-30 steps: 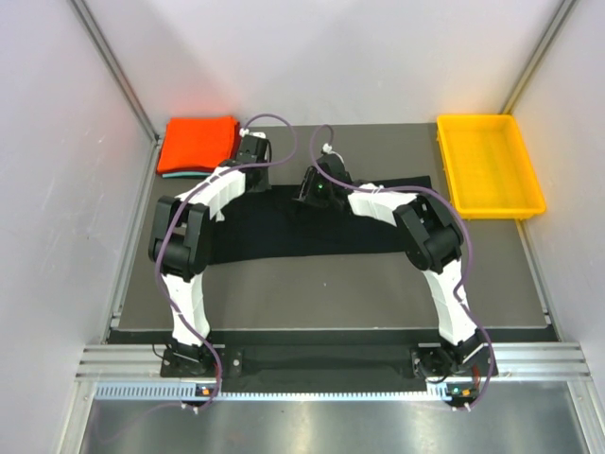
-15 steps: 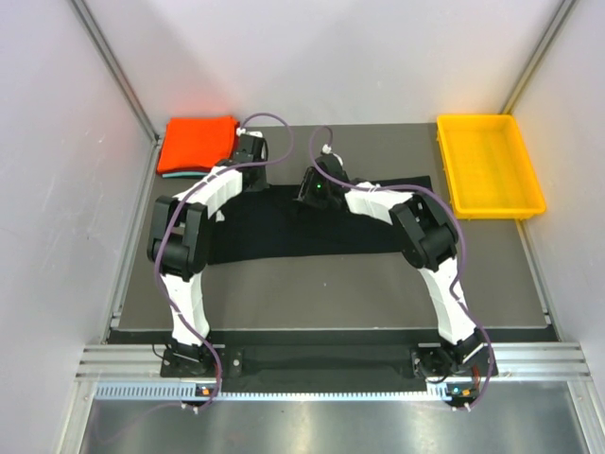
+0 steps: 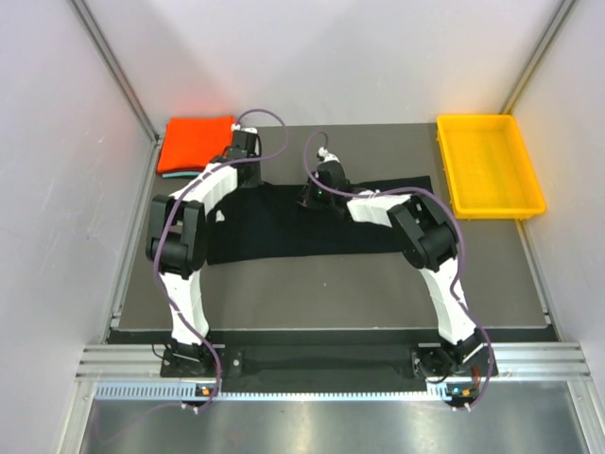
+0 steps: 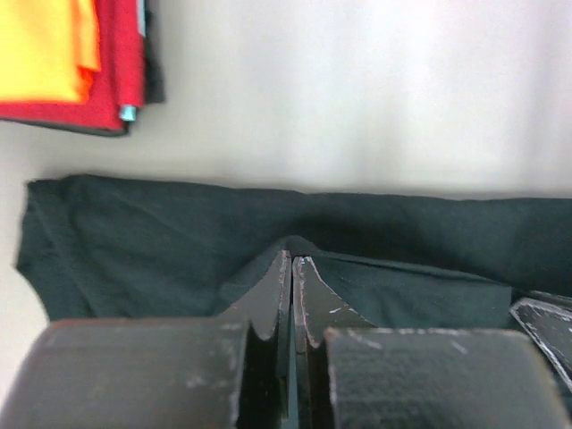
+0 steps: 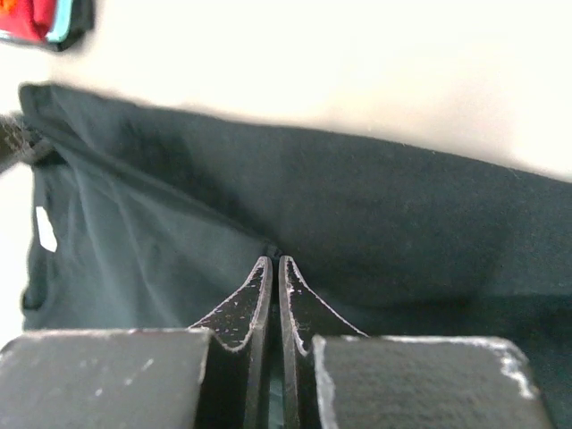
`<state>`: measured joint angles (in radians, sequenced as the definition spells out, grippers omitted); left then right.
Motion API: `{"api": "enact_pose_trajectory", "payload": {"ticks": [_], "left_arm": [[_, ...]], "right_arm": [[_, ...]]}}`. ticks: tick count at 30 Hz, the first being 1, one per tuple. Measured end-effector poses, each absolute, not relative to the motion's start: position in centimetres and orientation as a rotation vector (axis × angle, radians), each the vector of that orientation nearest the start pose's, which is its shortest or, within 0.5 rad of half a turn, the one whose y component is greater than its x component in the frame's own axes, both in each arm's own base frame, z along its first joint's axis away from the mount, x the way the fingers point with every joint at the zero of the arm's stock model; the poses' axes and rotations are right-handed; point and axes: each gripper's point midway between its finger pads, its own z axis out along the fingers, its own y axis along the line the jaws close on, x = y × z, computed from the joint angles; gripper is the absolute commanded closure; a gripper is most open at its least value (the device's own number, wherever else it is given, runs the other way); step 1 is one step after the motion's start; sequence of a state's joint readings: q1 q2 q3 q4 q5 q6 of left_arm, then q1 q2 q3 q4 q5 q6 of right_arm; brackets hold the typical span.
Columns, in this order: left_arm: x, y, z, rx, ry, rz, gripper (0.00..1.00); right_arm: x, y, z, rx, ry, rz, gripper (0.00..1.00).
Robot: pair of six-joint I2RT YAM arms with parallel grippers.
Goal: Fold and stack the t-shirts
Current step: Fold the tshirt
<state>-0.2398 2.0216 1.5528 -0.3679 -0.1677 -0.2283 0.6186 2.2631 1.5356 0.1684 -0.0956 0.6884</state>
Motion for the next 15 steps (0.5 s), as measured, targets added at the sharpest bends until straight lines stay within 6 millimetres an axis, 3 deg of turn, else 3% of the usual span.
{"api": "enact_pose_trajectory", "payload": {"ticks": [4,15], "left_arm": [[51.2,-9.8,8.7,-0.040,2.384,-0.007,0.98],[51.3,-9.7,8.6,0.026,2.390,0.022,0.94]], "right_arm": [[46.4,38.2,4.1,-0.068,2.196,0.842,1.00],[47.1,38.1,7.9,-0.234,2.008,0.807,1.00]]}}
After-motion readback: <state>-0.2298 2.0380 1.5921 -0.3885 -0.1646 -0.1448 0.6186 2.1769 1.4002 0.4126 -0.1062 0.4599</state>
